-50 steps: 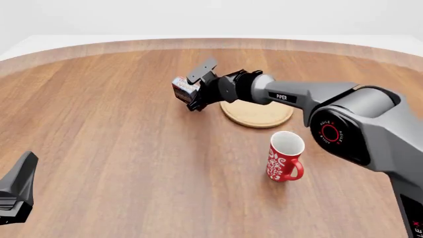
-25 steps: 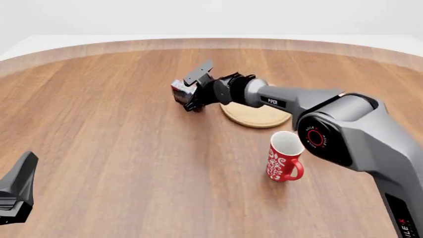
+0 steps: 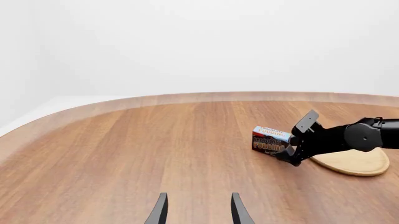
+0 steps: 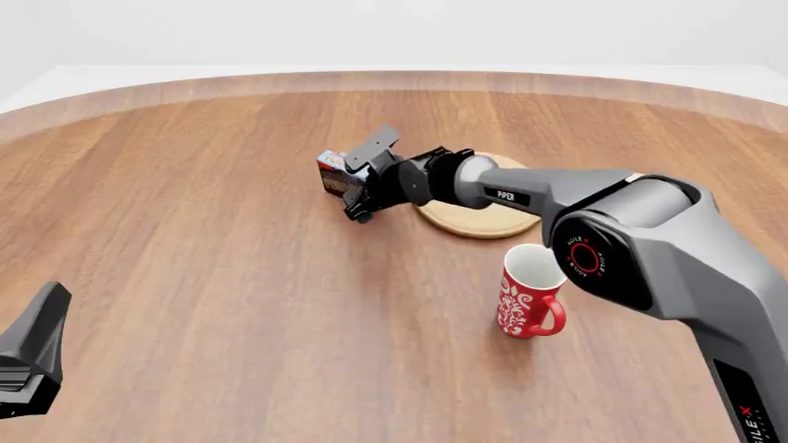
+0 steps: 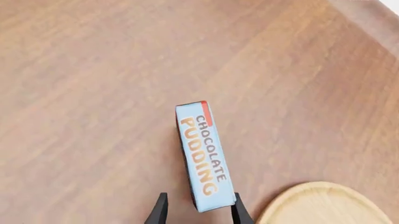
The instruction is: Put the chocolate pudding to the left of the plate.
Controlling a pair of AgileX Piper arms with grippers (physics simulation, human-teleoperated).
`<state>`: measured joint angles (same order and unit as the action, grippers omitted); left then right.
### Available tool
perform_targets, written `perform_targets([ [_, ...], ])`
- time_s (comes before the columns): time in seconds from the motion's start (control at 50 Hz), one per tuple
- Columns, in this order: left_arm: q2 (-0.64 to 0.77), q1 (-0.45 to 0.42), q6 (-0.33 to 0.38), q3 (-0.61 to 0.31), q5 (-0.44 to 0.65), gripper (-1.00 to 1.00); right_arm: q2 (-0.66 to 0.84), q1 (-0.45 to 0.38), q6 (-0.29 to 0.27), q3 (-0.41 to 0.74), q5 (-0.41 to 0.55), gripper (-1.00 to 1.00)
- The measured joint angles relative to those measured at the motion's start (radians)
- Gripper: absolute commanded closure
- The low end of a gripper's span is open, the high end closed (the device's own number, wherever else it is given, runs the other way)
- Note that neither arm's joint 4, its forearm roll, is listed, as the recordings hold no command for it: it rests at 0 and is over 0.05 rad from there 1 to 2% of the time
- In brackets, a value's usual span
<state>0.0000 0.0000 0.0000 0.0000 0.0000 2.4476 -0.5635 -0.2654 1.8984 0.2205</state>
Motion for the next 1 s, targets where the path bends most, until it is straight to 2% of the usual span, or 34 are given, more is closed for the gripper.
perform_targets([
  [0.24,0.0,0.0,0.0,0.0,0.0,-1.0,-0.037,0.003,0.001,-0.053,-0.022,-1.0],
  [1.0,0.0,0.0,0.0,0.0,0.0,-1.0,-0.269,0.013,0.02,-0.363,-0.14,-1.0],
])
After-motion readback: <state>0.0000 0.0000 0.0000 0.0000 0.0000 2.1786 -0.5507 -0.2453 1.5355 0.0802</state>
